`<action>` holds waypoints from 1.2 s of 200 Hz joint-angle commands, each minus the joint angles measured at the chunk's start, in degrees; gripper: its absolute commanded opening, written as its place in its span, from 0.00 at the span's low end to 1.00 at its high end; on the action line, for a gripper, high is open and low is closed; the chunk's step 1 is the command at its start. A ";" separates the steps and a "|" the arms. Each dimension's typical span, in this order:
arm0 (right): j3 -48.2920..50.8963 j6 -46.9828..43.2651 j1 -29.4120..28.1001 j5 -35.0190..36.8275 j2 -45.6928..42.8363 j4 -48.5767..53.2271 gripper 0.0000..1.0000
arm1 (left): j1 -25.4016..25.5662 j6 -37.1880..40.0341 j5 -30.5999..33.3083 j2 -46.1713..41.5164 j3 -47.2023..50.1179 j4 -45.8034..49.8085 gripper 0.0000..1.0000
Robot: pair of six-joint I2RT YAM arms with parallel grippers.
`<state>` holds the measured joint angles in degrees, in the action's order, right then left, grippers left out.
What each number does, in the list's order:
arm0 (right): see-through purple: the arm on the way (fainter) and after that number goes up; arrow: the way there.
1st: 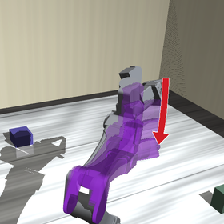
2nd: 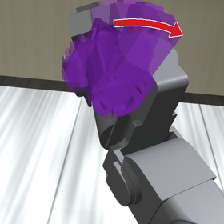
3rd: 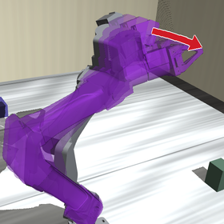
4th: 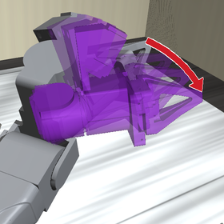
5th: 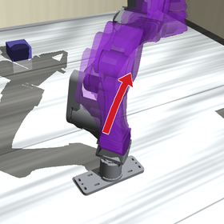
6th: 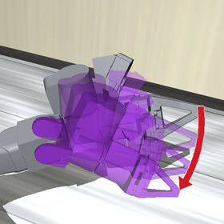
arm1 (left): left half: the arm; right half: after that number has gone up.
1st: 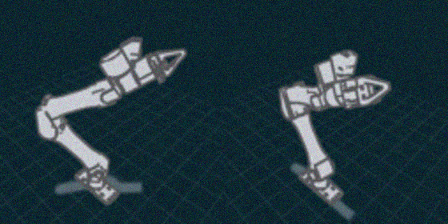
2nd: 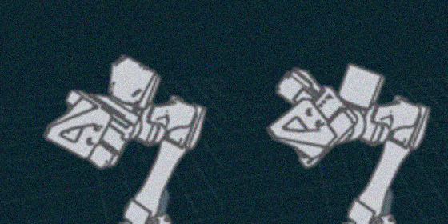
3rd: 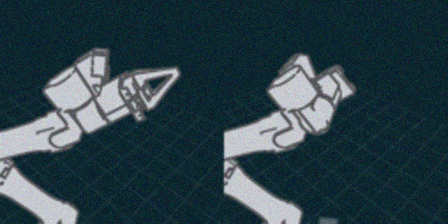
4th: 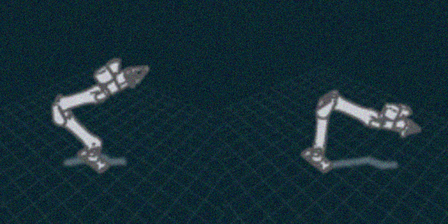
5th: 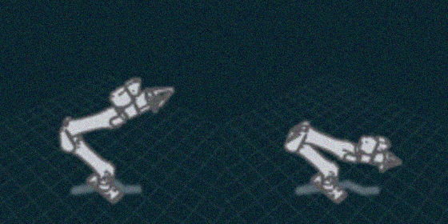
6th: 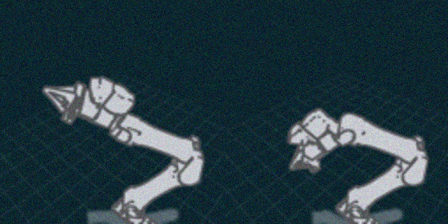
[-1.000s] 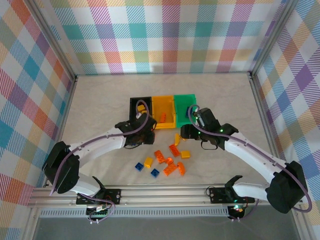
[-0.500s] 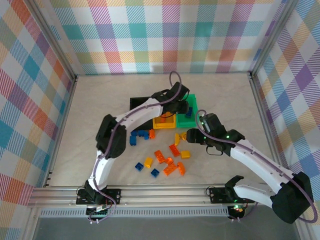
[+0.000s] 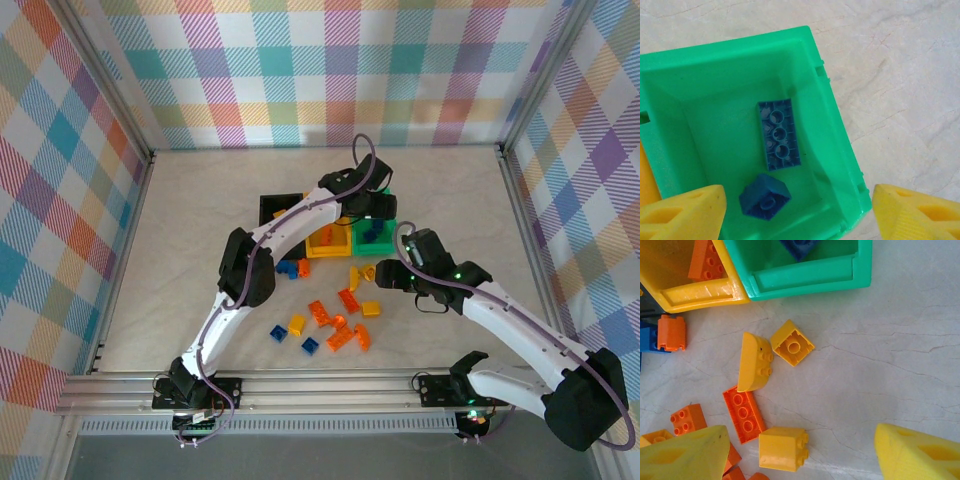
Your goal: Sort the legos into containers by color
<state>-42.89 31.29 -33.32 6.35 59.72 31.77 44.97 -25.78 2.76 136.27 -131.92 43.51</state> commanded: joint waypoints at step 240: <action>-16.32 15.69 -10.71 5.28 38.29 -5.15 0.46 | -3.50 -10.37 7.08 -80.92 91.20 -18.21 1.00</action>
<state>-57.21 45.47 -43.92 9.34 96.16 24.60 42.46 -35.38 10.55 56.25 -42.00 26.72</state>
